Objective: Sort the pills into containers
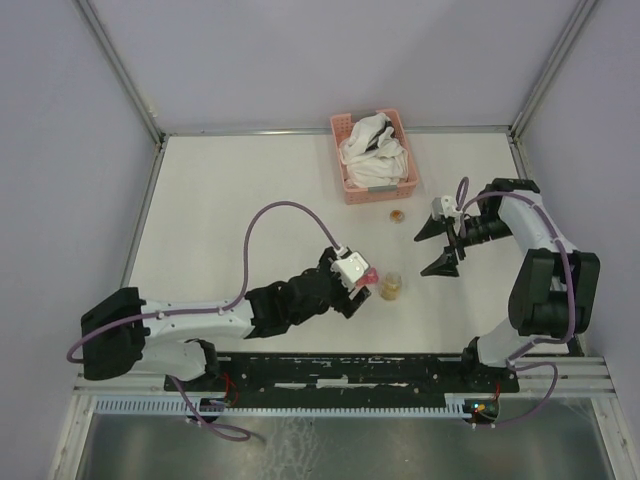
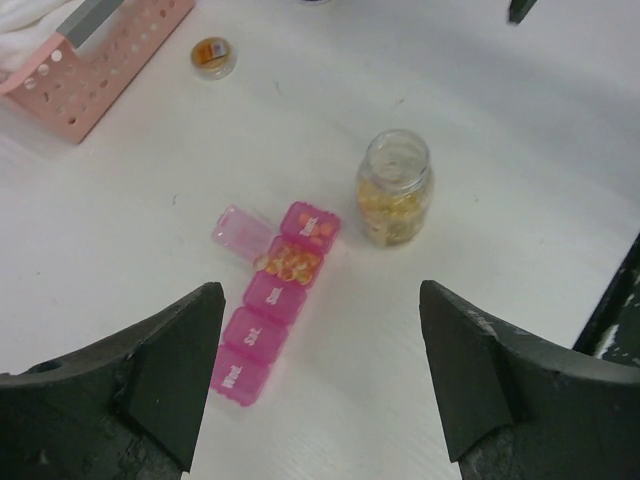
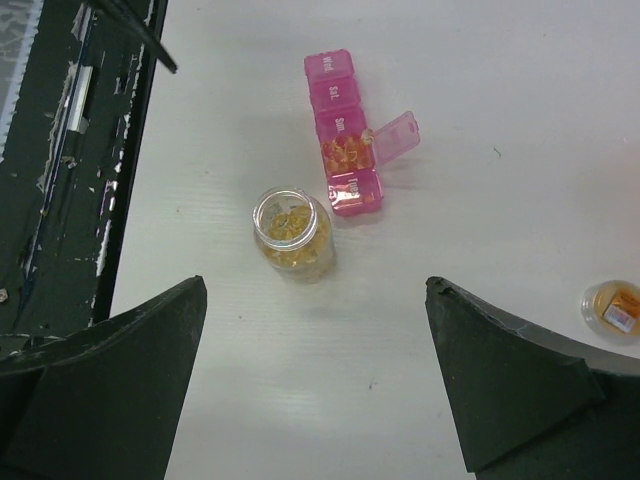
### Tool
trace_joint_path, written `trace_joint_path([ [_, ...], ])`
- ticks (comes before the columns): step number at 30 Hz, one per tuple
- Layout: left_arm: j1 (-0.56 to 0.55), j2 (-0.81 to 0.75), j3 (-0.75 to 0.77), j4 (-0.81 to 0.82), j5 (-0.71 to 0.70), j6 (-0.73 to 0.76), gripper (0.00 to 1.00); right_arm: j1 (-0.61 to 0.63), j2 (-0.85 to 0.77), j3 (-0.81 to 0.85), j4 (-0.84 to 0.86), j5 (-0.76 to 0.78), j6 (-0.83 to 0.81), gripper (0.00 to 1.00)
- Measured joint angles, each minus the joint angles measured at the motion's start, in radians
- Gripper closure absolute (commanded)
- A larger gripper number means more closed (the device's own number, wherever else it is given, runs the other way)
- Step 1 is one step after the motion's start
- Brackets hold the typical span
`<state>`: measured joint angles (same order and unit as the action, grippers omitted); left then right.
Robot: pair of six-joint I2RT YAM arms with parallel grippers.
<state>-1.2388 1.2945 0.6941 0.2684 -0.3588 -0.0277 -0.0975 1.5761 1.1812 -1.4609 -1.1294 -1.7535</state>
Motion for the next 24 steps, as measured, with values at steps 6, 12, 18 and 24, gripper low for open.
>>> trace_joint_path([
  [6, 0.085, -0.079, -0.134, 0.028, 0.077, 0.082, 0.13, -0.001, 0.006, 0.018, -0.062, 0.01, -0.089, 0.01],
  [12, 0.134, -0.119, -0.344, 0.211, 0.166, 0.141, 0.14, 0.003, -0.125, -0.058, 0.115, 0.035, 0.082, 0.01],
  [18, 0.17, -0.077, -0.417, 0.34, 0.234, 0.171, 0.14, 0.013, -0.146, -0.073, 0.196, 0.048, 0.157, 0.01],
  [24, 0.23, -0.016, -0.451, 0.5, 0.312, 0.171, 0.11, 0.013, -0.138, -0.074, 0.2, 0.055, 0.159, 0.01],
])
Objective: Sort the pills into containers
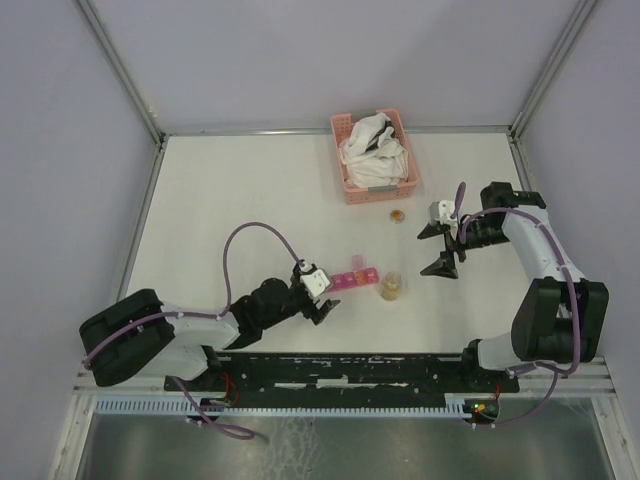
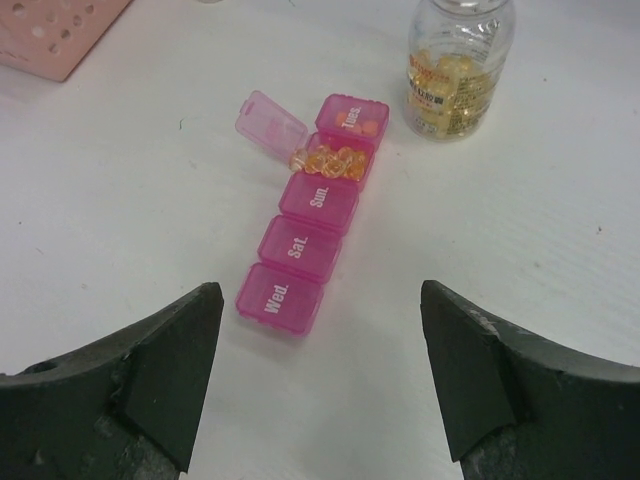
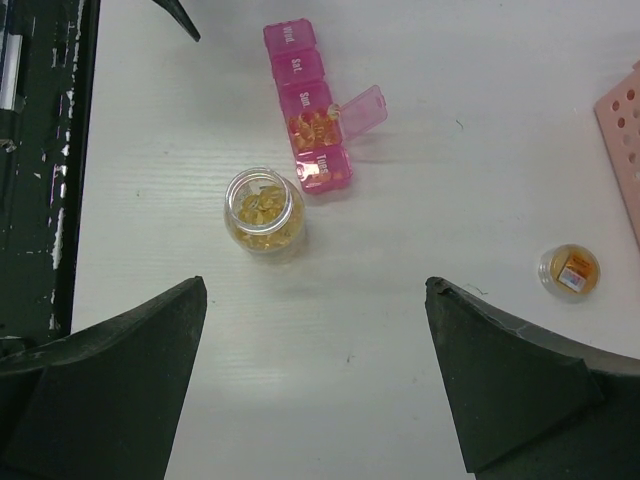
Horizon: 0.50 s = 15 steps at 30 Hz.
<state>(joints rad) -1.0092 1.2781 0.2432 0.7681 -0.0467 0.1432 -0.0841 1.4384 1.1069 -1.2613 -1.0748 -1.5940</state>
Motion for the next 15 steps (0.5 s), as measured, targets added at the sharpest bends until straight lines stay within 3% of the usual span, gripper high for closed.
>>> trace_joint_path([
  [9, 0.031, 0.158, -0.019, 0.153, 0.056, 0.004, 0.08, 0.0, 0.002, -0.002, -0.022, 0.004, -0.011, 0.01],
  [15, 0.067, 0.326, -0.071, 0.4, 0.084, 0.062, 0.09, 0.0, 0.018, 0.0, -0.07, 0.003, -0.057, 0.01],
])
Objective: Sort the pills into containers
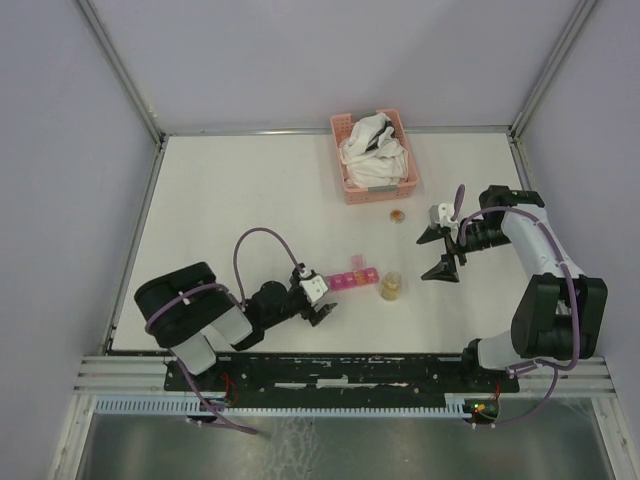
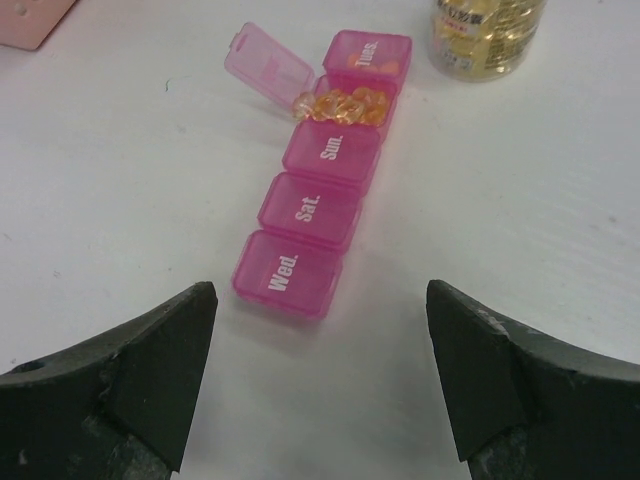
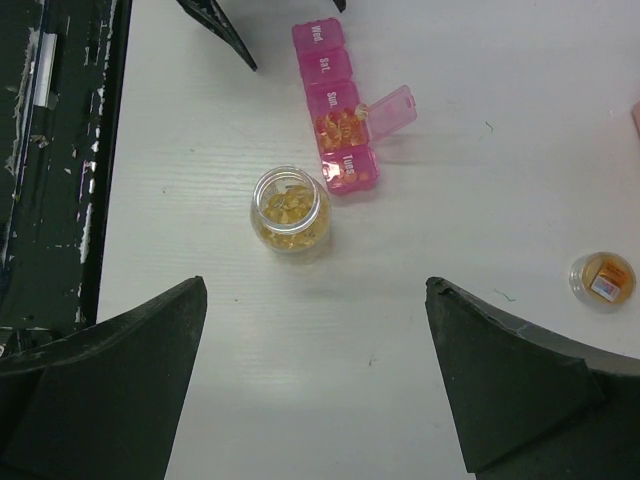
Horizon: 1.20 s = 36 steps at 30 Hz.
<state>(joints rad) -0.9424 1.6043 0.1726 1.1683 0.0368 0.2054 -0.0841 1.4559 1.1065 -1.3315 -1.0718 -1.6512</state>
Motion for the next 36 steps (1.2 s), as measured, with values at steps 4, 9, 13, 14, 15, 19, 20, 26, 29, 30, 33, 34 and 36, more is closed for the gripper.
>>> trace_joint_path([
  [4, 0.051, 0.14, -0.012, 0.165, 0.054, 0.018, 0.1, 0.0, 0.0, 0.0, -0.028, 0.0, -0.027, 0.01],
  [9, 0.092, 0.205, -0.001, 0.278, 0.132, 0.019, 0.18, 0.0, 0.0, 0.0, -0.061, -0.001, -0.063, 0.01],
  [13, 0.123, 0.205, 0.028, 0.28, 0.207, 0.017, 0.21, 0.0, 0.0, 0.0, -0.084, -0.004, -0.086, 0.01],
  [14, 0.13, 0.205, 0.033, 0.278, 0.227, 0.016, 0.21, 0.0, 0.0, 0.0, -0.088, -0.004, -0.092, 0.01],
  [15, 0.137, 0.205, 0.036, 0.277, 0.242, 0.011, 0.22, 0.0, 0.001, 0.0, -0.092, -0.004, -0.098, 0.01],
  [19, 0.15, 0.207, 0.05, 0.265, 0.295, 0.003, 0.23, 0.0, 0.007, 0.003, -0.109, -0.008, -0.12, 0.01],
  [20, 0.151, 0.208, 0.055, 0.263, 0.305, 0.003, 0.23, 0.0, 0.009, 0.004, -0.111, -0.009, -0.124, 0.01],
  [26, 0.17, 0.221, 0.093, 0.243, 0.34, 0.002, 0.23, 0.0, 0.013, 0.006, -0.127, -0.011, -0.135, 0.01],
  [29, 0.18, 0.222, 0.102, 0.229, 0.356, 0.002, 0.23, 0.0, 0.013, 0.006, -0.13, -0.011, -0.136, 0.01],
  [30, 0.183, 0.222, 0.103, 0.223, 0.362, 0.002, 0.23, 0.0, 0.013, 0.006, -0.13, -0.011, -0.136, 0.01],
  [33, 0.185, 0.222, 0.104, 0.207, 0.37, 0.002, 0.23, 0.0, 0.013, 0.006, -0.131, -0.011, -0.137, 0.01],
  [34, 0.186, 0.223, 0.105, 0.199, 0.377, 0.001, 0.24, 0.0, 0.013, 0.006, -0.132, -0.011, -0.137, 0.01],
  [36, 0.186, 0.229, 0.109, 0.19, 0.386, 0.0, 0.25, 0.0, 0.013, 0.006, -0.132, -0.011, -0.138, 0.01],
])
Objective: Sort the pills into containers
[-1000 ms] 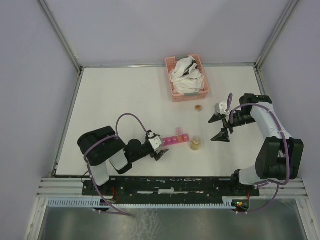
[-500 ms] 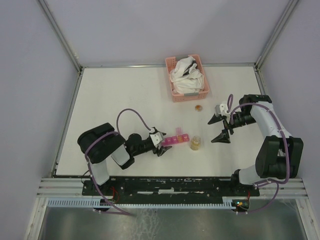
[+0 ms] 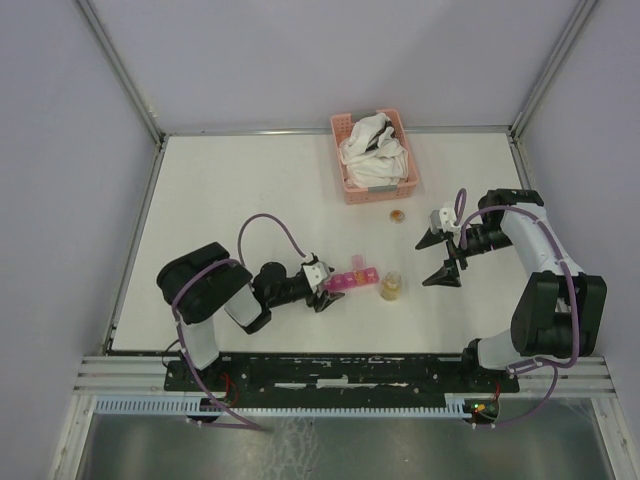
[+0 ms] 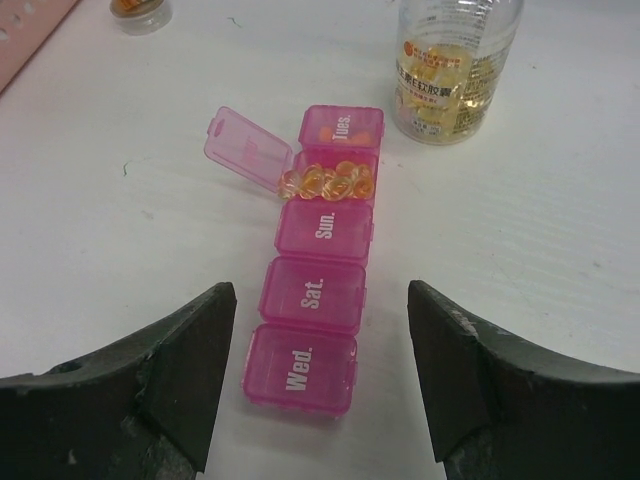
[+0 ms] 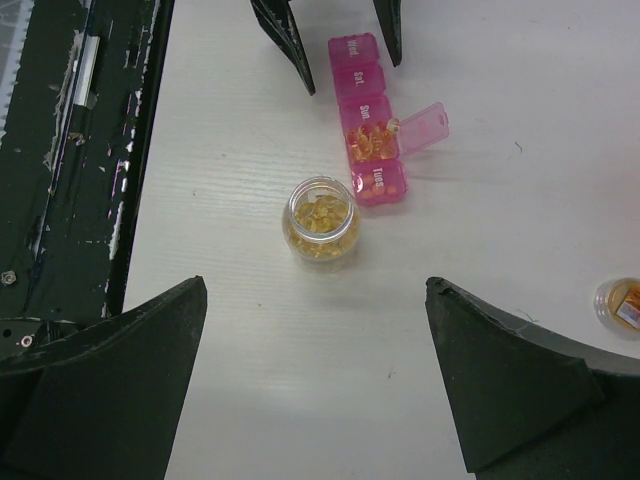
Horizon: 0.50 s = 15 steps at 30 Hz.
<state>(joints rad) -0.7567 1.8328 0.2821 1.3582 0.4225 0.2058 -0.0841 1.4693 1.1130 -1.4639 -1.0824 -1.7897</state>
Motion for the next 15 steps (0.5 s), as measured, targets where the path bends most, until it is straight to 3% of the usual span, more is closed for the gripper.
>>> trace_joint_path([
  [15, 0.0, 0.056, 0.04, -0.041, 0.002, 0.0, 0.34, 0.0, 0.005, 0.003, -0.016, 0.0, -0.015, 0.01],
])
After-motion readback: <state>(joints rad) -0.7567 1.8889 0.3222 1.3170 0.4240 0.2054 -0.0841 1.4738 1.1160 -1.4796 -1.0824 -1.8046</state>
